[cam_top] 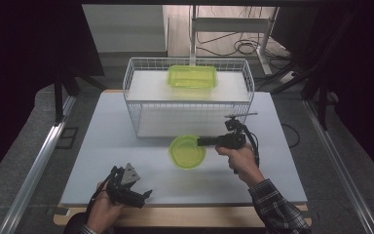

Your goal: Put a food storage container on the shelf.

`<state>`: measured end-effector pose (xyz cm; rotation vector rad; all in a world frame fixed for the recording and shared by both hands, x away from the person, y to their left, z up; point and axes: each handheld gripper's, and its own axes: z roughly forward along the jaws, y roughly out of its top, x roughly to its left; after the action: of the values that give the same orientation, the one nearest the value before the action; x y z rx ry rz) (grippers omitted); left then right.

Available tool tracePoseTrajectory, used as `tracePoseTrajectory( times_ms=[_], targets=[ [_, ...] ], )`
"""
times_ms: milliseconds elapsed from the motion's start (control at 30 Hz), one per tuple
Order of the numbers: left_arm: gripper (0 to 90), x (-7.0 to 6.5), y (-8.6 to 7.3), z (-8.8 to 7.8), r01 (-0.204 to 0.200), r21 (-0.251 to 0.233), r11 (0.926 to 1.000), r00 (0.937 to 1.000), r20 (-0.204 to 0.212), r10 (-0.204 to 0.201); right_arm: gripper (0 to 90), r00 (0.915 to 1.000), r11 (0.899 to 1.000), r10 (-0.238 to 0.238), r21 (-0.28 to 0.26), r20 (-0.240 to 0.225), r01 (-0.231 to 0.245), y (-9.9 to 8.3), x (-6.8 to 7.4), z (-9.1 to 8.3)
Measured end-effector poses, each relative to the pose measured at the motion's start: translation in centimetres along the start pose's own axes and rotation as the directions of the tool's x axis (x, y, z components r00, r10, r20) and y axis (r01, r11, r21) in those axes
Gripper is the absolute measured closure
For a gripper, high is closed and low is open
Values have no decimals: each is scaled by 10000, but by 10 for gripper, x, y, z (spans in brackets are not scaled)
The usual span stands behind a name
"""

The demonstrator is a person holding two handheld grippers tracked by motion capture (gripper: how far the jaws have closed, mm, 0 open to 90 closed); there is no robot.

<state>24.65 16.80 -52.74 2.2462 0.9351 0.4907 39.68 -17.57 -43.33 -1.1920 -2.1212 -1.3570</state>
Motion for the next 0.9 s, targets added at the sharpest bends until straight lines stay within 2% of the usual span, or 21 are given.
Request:
tracePoseTrajectory(
  times_ms=[467,900],
  targets=[
    [10,1,0,0,129,-27,9999,9999,107,-129,812,9998,9980,-172,-602,120,178,24,10,-17],
    [9,1,0,1,86,29,10000,9999,132,-87,812,9997,9927,-162,-1193,206,185,48,22,-33]
  ],
)
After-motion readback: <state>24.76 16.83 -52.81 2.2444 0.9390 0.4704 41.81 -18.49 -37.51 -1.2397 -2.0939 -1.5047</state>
